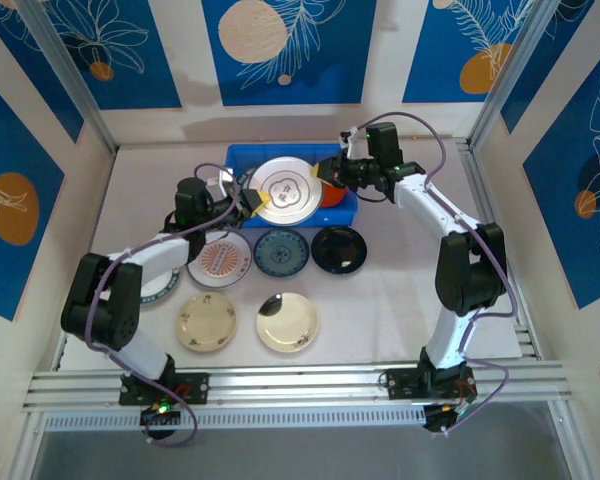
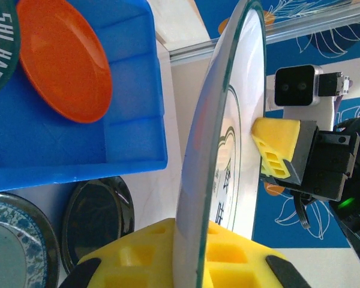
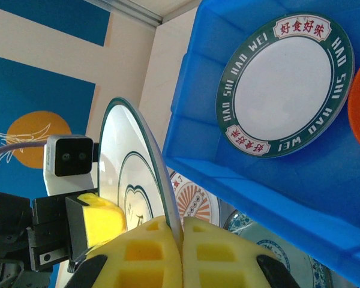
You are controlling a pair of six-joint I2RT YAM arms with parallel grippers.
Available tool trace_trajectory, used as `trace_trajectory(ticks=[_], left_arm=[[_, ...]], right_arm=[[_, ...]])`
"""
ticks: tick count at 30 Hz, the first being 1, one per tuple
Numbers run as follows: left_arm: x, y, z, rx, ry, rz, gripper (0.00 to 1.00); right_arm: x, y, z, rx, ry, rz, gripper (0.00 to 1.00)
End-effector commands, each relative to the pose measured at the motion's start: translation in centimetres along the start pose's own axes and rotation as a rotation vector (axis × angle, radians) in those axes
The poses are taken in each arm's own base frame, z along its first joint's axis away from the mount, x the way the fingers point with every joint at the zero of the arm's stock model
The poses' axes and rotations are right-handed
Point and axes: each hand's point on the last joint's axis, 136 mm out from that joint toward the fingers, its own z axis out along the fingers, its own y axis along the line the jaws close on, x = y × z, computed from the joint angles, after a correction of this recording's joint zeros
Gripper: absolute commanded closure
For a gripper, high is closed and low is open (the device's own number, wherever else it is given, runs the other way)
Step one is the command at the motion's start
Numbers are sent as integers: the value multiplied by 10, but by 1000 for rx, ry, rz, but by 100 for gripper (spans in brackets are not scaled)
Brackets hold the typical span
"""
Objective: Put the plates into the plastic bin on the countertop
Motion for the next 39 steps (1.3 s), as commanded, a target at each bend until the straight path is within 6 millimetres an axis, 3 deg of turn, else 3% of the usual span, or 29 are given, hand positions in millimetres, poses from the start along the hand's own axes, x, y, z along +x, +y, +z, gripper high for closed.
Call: trace_trajectory(ticks=[1, 4, 5, 11, 18, 26, 39], left_arm=[[-8, -33, -16, 74, -27, 131, 76], [-18, -19, -32, 9, -76, 119, 11], [-23, -17, -39, -14, -98, 124, 0], [-40, 2, -86, -200, -229, 167, 0], [-48, -1, -119, -289, -300, 232, 0], [-44, 2, -119, -269, -297, 220, 0], [-38, 12, -119, -284, -281, 209, 0]], right_arm=[[-3, 7, 8, -17, 15, 49, 100], [-10, 4, 15, 1, 3, 67, 100], [-12, 2, 18, 13, -3, 76, 100], [-30, -18, 38, 129, -79, 116, 100], [-53, -51, 59, 240, -181, 120, 100], [-65, -87, 102, 209, -196, 164, 100], [-70, -101, 160, 215, -174, 114, 100]])
